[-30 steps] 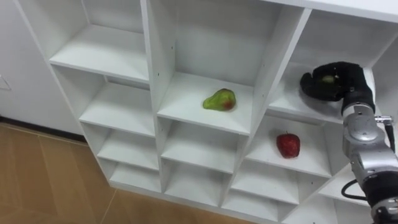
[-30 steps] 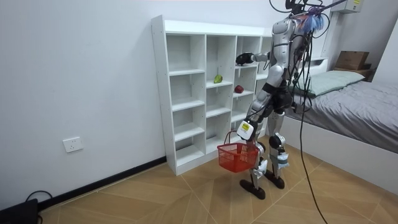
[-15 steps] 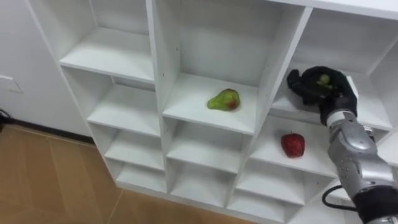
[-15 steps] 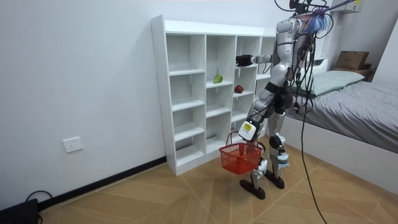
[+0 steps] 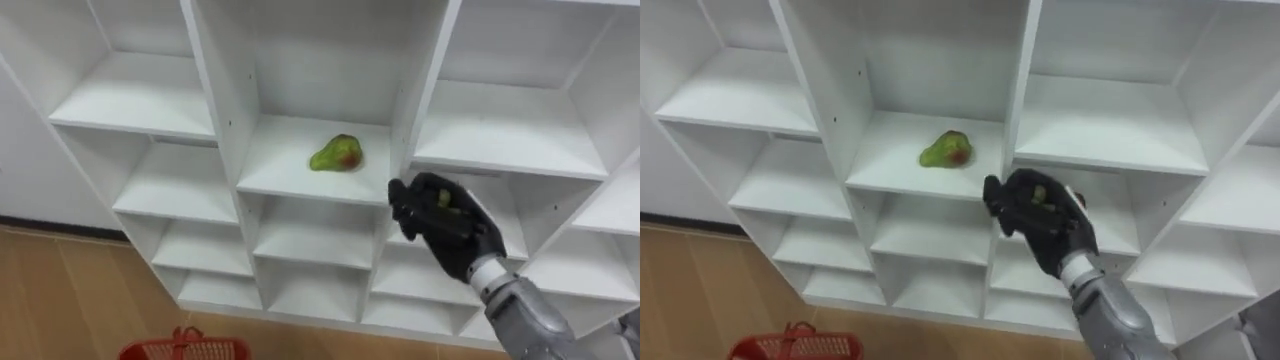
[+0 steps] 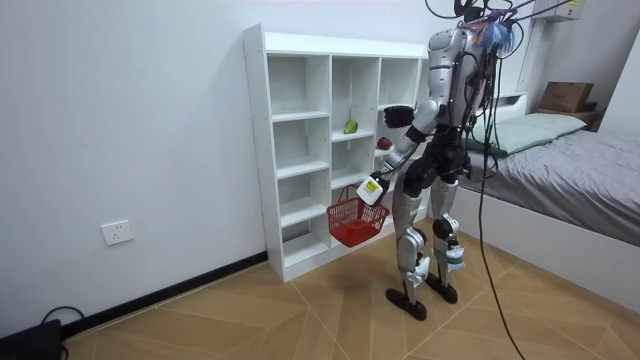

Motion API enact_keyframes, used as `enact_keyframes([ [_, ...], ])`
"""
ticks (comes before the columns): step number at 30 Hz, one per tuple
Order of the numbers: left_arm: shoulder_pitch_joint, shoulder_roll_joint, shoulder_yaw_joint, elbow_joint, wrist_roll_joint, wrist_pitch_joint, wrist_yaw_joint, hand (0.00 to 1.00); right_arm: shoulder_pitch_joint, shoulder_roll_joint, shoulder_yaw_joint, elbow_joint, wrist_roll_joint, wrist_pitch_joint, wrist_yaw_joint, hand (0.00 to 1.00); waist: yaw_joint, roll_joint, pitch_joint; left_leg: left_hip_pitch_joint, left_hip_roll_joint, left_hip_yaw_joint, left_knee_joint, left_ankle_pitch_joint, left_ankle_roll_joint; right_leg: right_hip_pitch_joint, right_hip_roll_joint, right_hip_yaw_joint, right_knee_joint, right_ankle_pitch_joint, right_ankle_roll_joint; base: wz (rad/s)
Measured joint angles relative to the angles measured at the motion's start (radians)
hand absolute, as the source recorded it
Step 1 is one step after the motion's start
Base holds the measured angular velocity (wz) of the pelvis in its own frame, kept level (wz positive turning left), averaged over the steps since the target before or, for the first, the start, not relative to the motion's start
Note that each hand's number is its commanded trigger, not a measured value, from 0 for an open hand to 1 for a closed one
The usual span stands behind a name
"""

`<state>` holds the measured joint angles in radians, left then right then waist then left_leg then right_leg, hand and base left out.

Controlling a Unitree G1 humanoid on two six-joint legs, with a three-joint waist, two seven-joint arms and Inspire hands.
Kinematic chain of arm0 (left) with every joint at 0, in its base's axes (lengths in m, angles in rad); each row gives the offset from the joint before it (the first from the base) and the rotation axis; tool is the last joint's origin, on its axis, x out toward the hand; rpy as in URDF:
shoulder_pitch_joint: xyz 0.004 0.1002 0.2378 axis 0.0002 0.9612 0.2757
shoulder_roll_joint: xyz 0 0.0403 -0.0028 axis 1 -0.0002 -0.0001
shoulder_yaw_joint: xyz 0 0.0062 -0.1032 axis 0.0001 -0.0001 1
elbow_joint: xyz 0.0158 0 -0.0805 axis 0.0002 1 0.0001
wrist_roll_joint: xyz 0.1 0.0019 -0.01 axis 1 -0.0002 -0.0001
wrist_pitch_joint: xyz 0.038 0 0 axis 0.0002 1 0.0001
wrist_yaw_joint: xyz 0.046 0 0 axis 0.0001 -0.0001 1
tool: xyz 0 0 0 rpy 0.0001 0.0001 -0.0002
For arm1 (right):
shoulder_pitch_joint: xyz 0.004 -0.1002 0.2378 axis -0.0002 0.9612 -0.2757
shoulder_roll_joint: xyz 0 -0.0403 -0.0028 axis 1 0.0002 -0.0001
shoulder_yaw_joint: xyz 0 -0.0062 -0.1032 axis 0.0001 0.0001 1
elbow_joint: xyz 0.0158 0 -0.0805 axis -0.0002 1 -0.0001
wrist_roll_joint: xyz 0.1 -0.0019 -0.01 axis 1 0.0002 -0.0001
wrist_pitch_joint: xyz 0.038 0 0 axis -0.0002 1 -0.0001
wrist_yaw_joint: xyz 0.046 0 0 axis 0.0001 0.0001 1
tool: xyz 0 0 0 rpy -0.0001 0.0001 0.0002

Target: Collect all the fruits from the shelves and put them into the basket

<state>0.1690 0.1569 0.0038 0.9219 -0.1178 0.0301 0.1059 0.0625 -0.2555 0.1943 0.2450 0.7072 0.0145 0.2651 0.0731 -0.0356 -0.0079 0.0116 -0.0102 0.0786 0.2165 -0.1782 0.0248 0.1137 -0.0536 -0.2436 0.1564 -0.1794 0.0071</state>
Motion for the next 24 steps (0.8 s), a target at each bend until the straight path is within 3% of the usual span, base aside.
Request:
enact_keyframes([
  [5, -0.015, 0.001, -0.038, 0.0, -0.01, -0.019, -0.039, 1.0, 0.02, -0.017, 0.027, -0.048, 0.004, -0.003, 0.139, 1.0, -0.01, -0.023, 0.0084, 0.0, 0.001, 0.009, -0.007, -0.001, 0.0, -0.01, 0.002, 0.015, -0.002, 0.001, 0.001, -0.07],
  [8, -0.028, 0.008, -0.076, 0.0, -0.038, -0.019, -0.057, 1.0, 0.028, -0.022, 0.061, -0.048, 0.001, 0.0, 0.188, 1.0, -0.008, -0.023, 0.0099, 0.0, 0.004, 0.02, -0.013, -0.001, 0.0, -0.018, 0.003, 0.025, 0.0, 0.003, 0.002, -0.11],
  [12, -0.048, 0.024, -0.093, -0.001, -0.053, -0.019, -0.087, 1.0, 0.037, -0.026, 0.104, -0.055, -0.002, 0.006, 0.229, 1.0, -0.006, -0.022, 0.0119, -0.004, 0.014, 0.034, -0.016, -0.001, 0.0, -0.034, 0.007, 0.047, 0.014, 0.003, 0.001, -0.15],
  [18, -0.068, 0.034, -0.175, -0.039, -0.187, -0.027, -0.088, 1.0, 0.04, -0.029, 0.189, -0.051, 0.033, 0.008, 0.265, 1.0, -0.013, -0.032, 0.0091, -0.01, 0.013, 0.046, -0.011, -0.001, 0.0, -0.044, 0.007, 0.051, 0.017, 0.005, 0.0, -0.04],
  [24, -0.109, 0.027, -0.187, -0.12, -0.204, -0.028, -0.087, 1.0, 0.041, -0.025, 0.215, 0.042, 0.034, 0.01, 0.287, 1.0, -0.013, -0.037, 0.017, -0.027, 0.014, 0.047, -0.001, -0.001, 0.001, -0.05, 0.009, 0.05, 0.014, 0.013, 0.001, 0.01],
])
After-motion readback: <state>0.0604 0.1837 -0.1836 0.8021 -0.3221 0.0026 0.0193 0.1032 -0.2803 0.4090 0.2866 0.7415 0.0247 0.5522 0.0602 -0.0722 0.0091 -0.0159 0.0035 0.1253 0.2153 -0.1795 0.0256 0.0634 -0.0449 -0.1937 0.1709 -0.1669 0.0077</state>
